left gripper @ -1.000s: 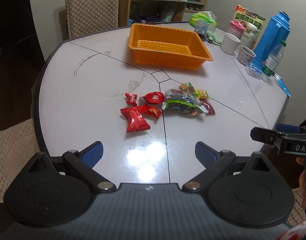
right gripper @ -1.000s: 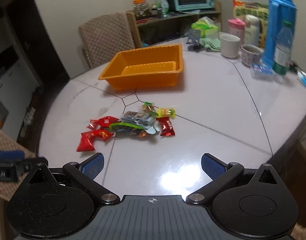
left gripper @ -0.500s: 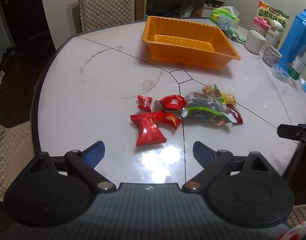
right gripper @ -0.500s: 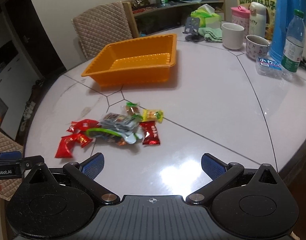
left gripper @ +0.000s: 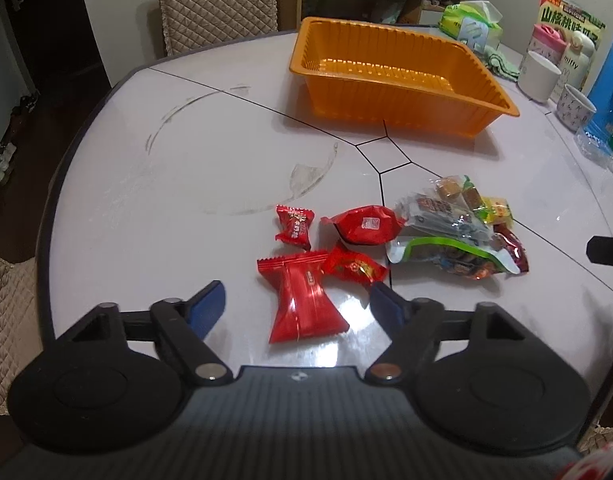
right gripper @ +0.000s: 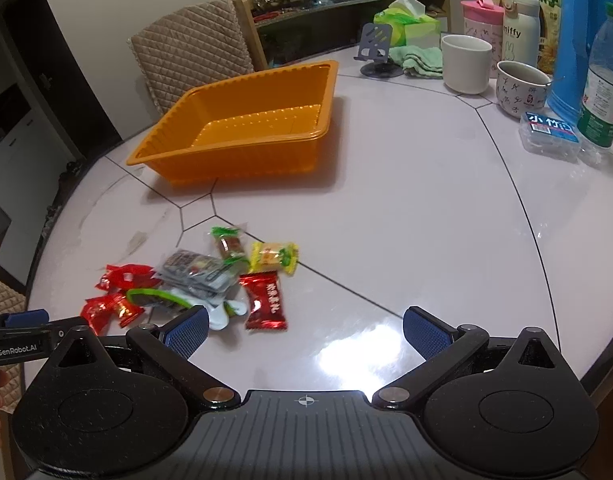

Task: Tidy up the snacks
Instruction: 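Grasp a red candy with the left tool while the right tool grasps a dark red candy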

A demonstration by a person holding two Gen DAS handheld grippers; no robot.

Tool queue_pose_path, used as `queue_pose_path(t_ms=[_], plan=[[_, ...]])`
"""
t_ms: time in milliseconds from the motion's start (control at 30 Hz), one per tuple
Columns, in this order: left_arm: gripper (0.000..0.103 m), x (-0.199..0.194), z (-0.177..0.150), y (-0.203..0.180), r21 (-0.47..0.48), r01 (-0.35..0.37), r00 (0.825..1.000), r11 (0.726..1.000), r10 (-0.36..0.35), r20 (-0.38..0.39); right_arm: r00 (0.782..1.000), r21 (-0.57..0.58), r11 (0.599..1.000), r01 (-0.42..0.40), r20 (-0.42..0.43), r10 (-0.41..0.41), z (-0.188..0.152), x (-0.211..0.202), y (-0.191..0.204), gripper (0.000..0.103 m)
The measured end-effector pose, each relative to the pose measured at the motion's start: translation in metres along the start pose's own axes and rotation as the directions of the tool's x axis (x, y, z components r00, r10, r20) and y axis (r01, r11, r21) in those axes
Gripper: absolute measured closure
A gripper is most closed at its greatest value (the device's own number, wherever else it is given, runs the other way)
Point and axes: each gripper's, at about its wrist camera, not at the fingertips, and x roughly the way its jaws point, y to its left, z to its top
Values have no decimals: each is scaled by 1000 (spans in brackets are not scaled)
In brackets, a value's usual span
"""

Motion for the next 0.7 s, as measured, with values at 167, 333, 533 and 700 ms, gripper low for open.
queue_pose_path(t_ms=[167, 333, 533, 700], plan=[[39, 13, 4, 0, -5, -5, 1000, 1000, 5, -13, 1000, 7, 1000, 1, -8, -1, 5, 10, -6, 0], [56, 24, 5, 0, 2, 3, 999, 1000, -3, -46, 1000, 6, 1000, -3, -16, 3, 8, 17, -11, 0], [70, 30, 4, 2, -2, 14, 998, 1000, -14, -65, 1000, -1, 1000, -15, -20, 15, 11, 24, -12, 4], [77, 28, 4, 3, 4, 22, 998, 1000, -21, -61, 999, -22, 999, -33, -35, 33, 11, 32, -6, 11]])
